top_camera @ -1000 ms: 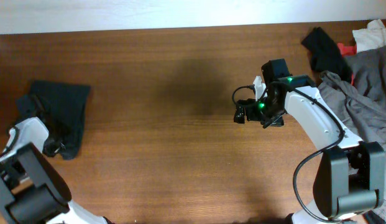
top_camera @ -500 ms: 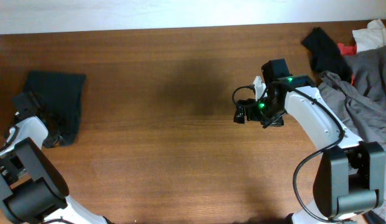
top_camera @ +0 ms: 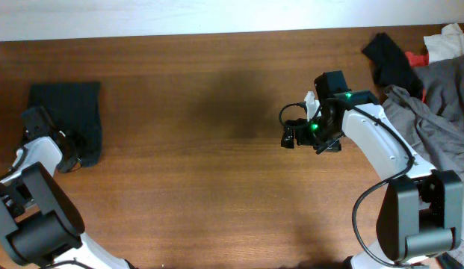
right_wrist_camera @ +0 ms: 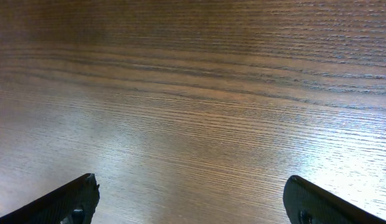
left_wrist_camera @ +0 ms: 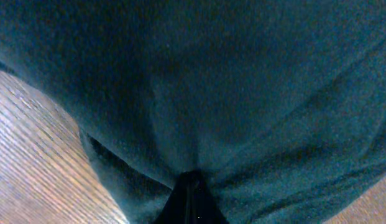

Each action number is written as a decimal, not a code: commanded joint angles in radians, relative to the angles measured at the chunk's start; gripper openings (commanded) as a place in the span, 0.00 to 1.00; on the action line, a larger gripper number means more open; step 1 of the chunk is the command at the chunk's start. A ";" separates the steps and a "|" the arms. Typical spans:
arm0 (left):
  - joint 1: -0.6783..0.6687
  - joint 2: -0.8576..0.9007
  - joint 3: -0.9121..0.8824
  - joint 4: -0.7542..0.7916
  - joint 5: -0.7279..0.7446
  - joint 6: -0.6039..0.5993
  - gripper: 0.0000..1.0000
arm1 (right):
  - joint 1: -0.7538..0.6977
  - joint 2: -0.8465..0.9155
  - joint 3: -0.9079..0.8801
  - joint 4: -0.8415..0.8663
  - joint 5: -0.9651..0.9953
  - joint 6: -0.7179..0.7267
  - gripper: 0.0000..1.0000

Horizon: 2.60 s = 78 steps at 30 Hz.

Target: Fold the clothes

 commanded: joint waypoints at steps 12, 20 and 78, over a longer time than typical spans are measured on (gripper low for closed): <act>-0.011 -0.220 0.059 -0.062 0.053 -0.007 0.00 | -0.004 -0.020 0.013 0.001 0.012 -0.007 0.99; -0.014 -0.249 0.058 -0.066 0.060 -0.006 0.00 | -0.004 -0.020 0.013 0.001 0.012 -0.007 0.99; -0.122 -0.139 0.060 -0.089 -0.114 0.054 0.00 | -0.004 -0.020 0.013 0.001 0.012 -0.007 0.99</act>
